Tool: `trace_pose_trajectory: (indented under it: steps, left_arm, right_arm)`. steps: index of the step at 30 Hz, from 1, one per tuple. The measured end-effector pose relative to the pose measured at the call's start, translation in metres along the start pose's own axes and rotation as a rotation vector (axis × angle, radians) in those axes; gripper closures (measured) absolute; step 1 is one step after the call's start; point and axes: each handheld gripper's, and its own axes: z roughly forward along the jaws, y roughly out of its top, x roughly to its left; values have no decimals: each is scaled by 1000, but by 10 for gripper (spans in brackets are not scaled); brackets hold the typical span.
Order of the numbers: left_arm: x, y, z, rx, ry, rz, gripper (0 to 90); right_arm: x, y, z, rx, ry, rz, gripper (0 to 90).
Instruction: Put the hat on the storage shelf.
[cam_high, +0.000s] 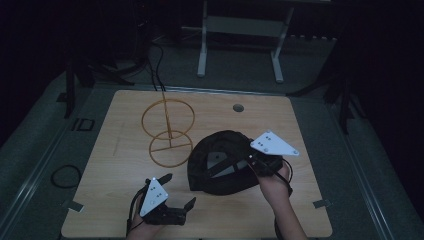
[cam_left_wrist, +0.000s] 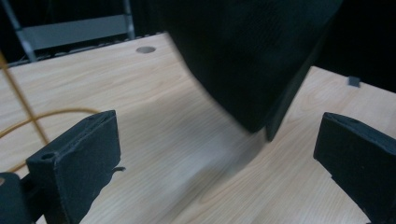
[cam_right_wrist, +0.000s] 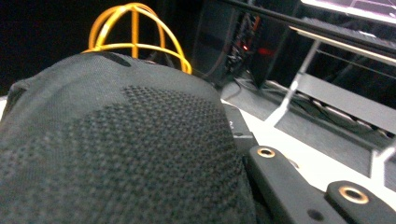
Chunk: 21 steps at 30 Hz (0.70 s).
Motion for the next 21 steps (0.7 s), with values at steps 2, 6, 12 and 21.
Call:
trace_pose_trajectory:
  steps: [2,6,12,21]
  left_arm:
    - [0,3,2,-8,1,-1,10]
    - [2,11,5,-23,9,14,11]
    - [7,13,8,-17,12,32,63]
    - [15,15,5,-44,10,10,155]
  right_arm:
    - [3,-1,0,-19,22,-3,895]
    - [10,-3,-1,-45,38,-28,895]
    - [15,-3,-6,-99,101,-74,895]
    - [23,-2,-11,-156,240,-156,895]
